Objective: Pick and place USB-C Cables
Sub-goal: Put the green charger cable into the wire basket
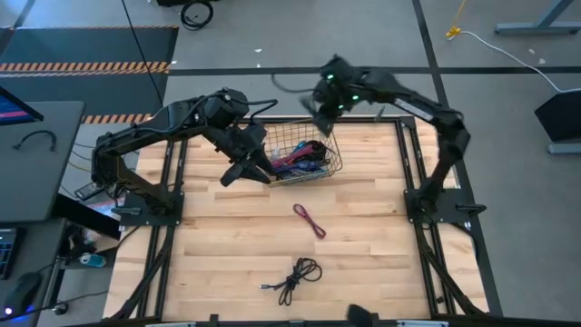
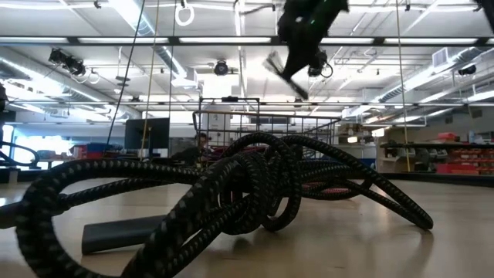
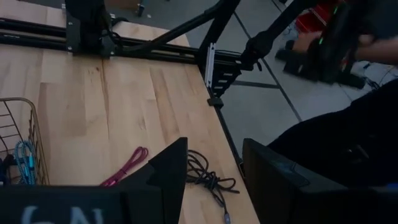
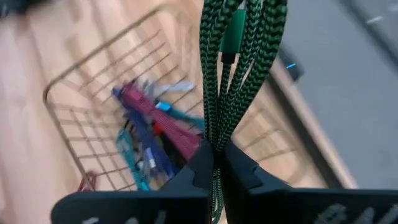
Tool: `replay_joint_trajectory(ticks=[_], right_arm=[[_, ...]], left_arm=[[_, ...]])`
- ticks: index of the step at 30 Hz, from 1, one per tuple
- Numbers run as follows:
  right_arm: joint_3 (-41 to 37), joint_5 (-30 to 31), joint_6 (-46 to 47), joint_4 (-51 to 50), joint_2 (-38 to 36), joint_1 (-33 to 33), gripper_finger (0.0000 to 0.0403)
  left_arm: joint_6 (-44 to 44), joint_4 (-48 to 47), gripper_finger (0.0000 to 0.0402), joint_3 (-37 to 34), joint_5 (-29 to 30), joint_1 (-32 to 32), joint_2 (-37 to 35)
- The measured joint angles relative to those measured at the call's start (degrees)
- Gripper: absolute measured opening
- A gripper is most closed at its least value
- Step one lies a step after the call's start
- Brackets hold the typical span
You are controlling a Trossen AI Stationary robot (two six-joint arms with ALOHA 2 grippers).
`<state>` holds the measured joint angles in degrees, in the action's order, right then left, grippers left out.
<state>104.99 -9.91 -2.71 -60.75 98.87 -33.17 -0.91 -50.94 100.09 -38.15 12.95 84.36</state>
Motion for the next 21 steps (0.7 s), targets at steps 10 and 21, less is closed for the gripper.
replay_joint_trajectory(ticks=[10, 21], right_arm=[[-0.02, -7.97, -5.28, 0.27, 11.63, 5.57, 0.0012], [-0.04, -1.78, -12.1, -5.24, 17.14, 11.27, 0.0012]], left_arm=[[-0.02, 0.02, 0.016, 0.0, 2.44, 0.0, 0.0], [0.02, 0.06, 0.016, 0.0, 3.01, 0.0, 0.0]])
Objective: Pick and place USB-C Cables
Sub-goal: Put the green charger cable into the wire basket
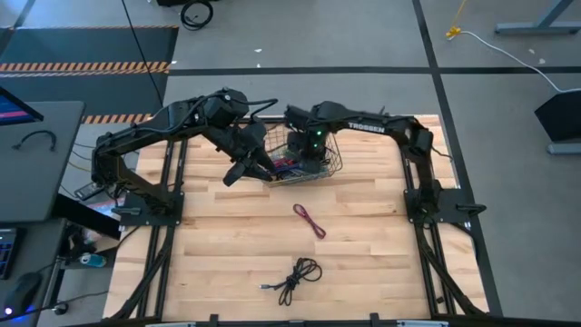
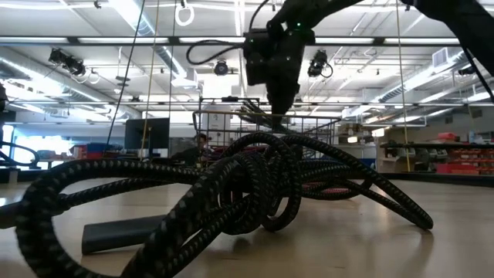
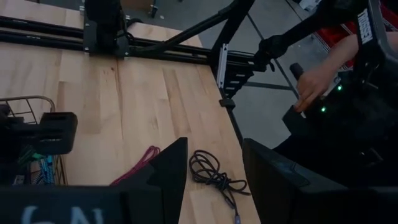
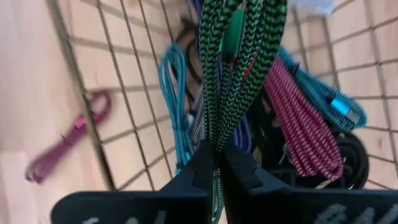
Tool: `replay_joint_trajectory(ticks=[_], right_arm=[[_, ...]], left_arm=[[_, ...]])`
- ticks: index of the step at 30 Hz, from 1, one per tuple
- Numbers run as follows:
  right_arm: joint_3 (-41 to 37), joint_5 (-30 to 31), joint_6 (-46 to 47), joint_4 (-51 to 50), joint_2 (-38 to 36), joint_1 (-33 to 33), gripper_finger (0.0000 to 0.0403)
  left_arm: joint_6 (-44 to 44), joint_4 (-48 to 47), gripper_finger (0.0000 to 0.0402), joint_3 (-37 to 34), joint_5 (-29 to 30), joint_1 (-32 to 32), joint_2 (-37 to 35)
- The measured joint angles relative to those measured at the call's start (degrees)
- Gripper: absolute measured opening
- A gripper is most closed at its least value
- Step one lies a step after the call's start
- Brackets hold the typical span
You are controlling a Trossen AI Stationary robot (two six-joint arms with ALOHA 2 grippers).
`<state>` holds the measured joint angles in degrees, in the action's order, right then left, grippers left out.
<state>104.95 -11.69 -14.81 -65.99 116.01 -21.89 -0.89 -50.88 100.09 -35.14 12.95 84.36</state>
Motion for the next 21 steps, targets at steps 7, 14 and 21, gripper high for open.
replay_joint_trajectory(ticks=[7, 14, 21], right_arm=[[-0.32, 4.56, -3.26, -2.05, 1.22, 0.81, 0.0012], [-0.48, 4.29, -5.21, -3.05, 1.22, 1.32, 0.0012], [-0.48, 2.8, -8.61, -5.31, 1.19, 3.72, 0.0012]], left_arm=[[0.02, -0.04, 0.016, 0.0, 0.01, 0.0, 0.0], [0.02, -0.11, 0.016, 0.0, -0.01, 0.0, 0.0], [0.02, -0.15, 0.016, 0.0, -0.01, 0.0, 0.0]])
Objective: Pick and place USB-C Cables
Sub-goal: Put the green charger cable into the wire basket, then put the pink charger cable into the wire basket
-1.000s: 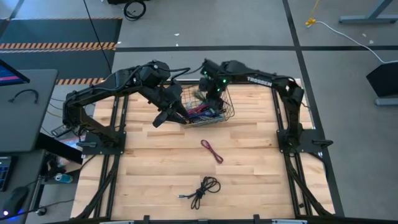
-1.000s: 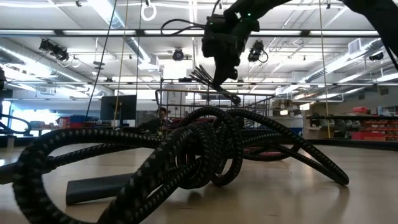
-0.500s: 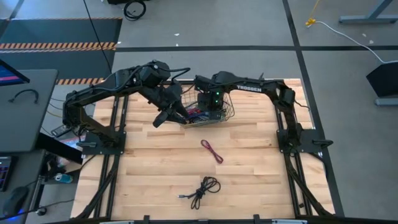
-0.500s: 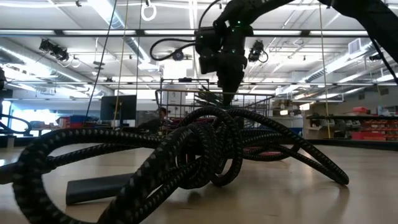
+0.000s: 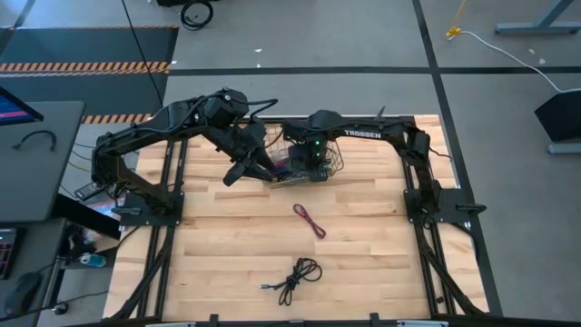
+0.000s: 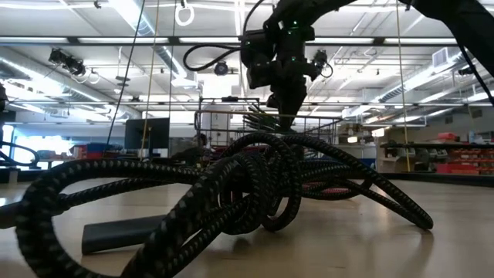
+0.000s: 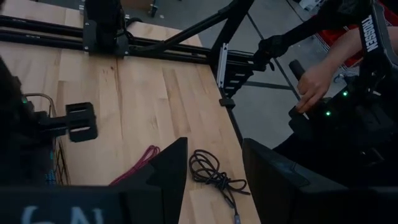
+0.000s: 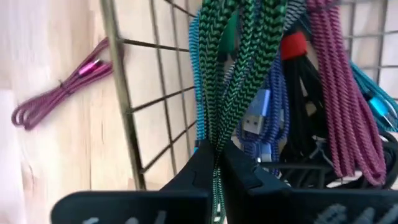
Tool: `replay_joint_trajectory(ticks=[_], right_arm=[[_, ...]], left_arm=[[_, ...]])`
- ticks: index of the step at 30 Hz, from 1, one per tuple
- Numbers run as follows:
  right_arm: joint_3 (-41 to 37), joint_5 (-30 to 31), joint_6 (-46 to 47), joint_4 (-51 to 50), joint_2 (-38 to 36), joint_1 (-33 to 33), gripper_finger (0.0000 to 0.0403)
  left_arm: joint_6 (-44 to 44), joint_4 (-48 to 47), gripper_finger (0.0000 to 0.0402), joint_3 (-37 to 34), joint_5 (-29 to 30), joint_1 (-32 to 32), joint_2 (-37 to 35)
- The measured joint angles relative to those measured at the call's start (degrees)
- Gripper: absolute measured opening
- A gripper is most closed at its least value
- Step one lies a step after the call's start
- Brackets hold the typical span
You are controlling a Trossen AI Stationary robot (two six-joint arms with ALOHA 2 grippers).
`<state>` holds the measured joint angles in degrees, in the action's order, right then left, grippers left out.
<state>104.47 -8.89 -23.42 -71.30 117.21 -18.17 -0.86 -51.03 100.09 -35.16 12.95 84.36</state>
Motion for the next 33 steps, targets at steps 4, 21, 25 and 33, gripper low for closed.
replay_joint_trajectory(ticks=[4, 21, 25, 33], right_arm=[[0.0, -0.07, -0.78, -0.08, 0.0, 1.46, 0.0012], [2.01, 8.57, -0.08, 0.96, -0.19, 3.87, 0.0136], [7.68, 14.04, 1.36, 0.43, -1.5, 3.69, 0.0142], [24.71, 26.87, 2.37, -0.43, -7.02, -0.73, 0.0142]], left_arm=[[0.0, 0.0, 0.016, 0.0, 0.0, 0.0, 0.0], [-0.02, -0.04, 0.016, 0.0, 0.0, 0.0, 0.0], [-0.04, -0.34, 0.016, 0.0, 0.0, 0.0, 0.0], [0.08, -0.56, 0.016, -1.41, 1.22, -0.01, -0.03]])
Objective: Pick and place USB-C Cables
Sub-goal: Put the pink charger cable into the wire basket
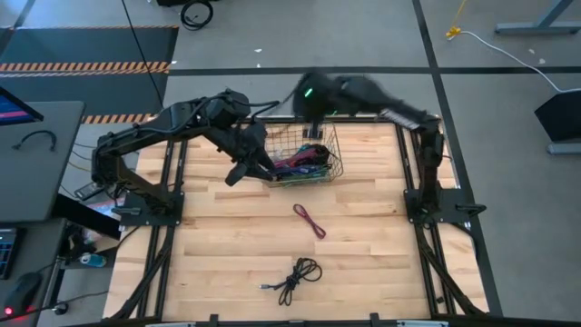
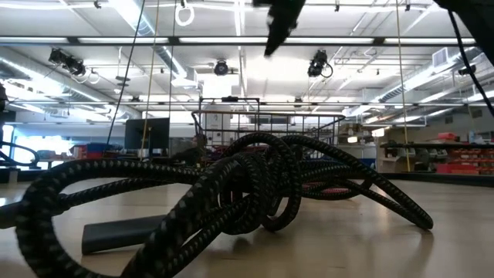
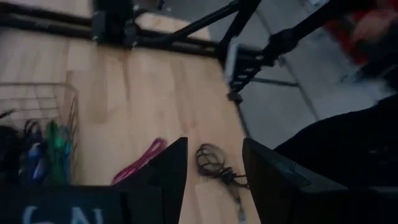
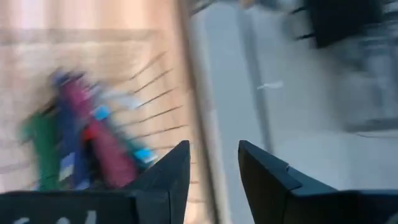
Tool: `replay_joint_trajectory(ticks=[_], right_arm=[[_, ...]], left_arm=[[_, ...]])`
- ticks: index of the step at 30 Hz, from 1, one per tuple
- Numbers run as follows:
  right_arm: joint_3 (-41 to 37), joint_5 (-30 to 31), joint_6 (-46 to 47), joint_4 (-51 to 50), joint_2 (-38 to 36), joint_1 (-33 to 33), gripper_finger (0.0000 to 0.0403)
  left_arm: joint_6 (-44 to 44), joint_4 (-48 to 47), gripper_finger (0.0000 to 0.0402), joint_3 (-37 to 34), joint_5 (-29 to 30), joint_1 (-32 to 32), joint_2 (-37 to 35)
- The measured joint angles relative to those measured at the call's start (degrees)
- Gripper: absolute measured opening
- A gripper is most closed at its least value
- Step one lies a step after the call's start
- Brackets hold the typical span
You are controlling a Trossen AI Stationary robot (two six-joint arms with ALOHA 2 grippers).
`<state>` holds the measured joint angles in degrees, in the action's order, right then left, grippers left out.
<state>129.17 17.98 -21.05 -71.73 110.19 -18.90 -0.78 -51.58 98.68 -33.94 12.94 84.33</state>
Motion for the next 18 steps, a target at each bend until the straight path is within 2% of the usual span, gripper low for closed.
replay_joint_trajectory(ticks=[4, 9, 18], right_arm=[[5.95, 1.94, 2.0, -0.05, -4.55, -3.37, 0.0142], [4.54, 1.52, 4.62, 2.72, -13.27, -7.3, 0.0142], [4.54, 1.44, 9.59, 3.03, -24.7, -10.88, 0.0143]], left_arm=[[2.42, -0.25, 0.016, -2.51, 6.28, -1.41, -0.01], [11.23, 0.67, 0.016, -7.91, 13.06, -5.13, 0.04], [17.09, 16.6, 0.016, -21.33, 24.62, -10.91, 0.05]])
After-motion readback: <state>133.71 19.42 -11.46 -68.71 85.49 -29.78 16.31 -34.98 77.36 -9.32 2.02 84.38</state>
